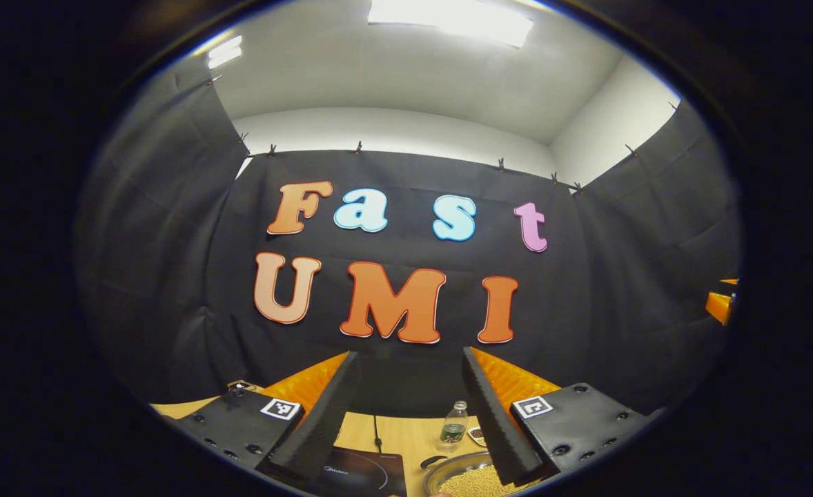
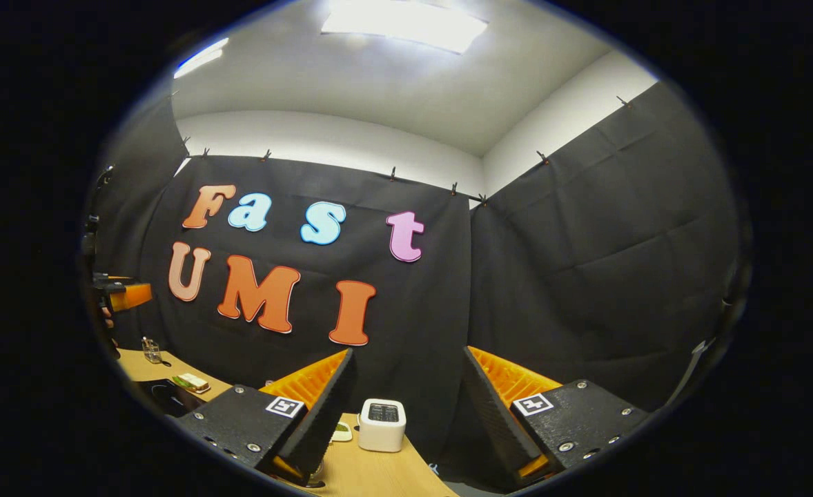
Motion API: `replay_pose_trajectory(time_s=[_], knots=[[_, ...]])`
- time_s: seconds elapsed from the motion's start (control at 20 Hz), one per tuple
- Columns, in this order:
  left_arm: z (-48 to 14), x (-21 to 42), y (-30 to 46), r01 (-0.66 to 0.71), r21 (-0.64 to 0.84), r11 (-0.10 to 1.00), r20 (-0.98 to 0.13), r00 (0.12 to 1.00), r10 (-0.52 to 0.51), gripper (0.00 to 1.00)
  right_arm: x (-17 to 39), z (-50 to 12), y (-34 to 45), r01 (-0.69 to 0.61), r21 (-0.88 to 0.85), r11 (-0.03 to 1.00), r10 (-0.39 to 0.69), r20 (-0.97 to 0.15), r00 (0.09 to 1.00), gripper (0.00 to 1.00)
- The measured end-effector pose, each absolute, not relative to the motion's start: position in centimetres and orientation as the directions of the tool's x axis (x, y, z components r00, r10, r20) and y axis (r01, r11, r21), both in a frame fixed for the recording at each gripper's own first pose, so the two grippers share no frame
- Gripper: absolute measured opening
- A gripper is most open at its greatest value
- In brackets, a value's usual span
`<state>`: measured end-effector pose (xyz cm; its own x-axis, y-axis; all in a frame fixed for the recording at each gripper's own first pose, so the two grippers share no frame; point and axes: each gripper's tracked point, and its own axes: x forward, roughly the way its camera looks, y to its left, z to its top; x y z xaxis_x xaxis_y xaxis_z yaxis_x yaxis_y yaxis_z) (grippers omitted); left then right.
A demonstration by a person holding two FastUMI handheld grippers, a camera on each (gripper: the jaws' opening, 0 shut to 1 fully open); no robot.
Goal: First push the handle of the pot to place it horizontally, then grasp the pot with both hands and set it on the induction cooktop.
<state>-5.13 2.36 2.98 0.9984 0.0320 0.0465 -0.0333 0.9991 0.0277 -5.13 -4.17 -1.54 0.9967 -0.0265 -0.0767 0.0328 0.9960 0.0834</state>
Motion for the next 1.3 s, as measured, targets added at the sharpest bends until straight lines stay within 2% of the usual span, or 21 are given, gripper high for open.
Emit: replay_pose_trajectory(time_s=[0.15,0.3,0.35,0.5,0.8,1.05,1.3], knots=[[2.9,-4.2,4.4,-0.093,0.019,0.995,0.049,0.995,0.092,0.96,-5.3,-1.8,-3.7,0.022,0.087,0.996,-0.015,-0.083,0.996,0.95],[-0.7,-2.6,4.8,-0.062,-0.185,0.981,-0.101,0.994,0.044,0.97,-5.3,-2.3,-3.5,0.013,0.056,0.998,-0.007,-0.094,0.996,0.94],[-1.4,-2.4,5.9,-0.085,-0.188,0.979,-0.125,0.990,0.062,0.97,-5.2,-2.3,-3.3,0.009,0.052,0.999,-0.004,-0.095,0.995,0.95],[0.7,-2.2,7.7,-0.109,-0.144,0.984,-0.085,0.992,0.097,0.97,-4.8,-2.0,-2.7,-0.012,0.051,0.999,0.017,-0.095,0.995,0.94],[4.0,-4.2,5.2,-0.017,-0.054,0.998,-0.003,1.000,0.017,0.96,-5.5,-4.3,0.1,-0.076,0.078,0.994,0.087,-0.154,0.984,0.95],[4.3,-6.2,4.8,-0.004,0.047,0.999,0.001,1.000,0.004,0.97,-7.6,-11.1,5.4,-0.170,0.145,0.975,0.212,-0.370,0.905,0.94],[3.1,-7.2,6.1,-0.012,0.098,0.995,-0.041,0.999,0.016,0.96,-10.7,-18.1,10.3,-0.222,0.227,0.948,0.316,-0.615,0.723,0.88]])
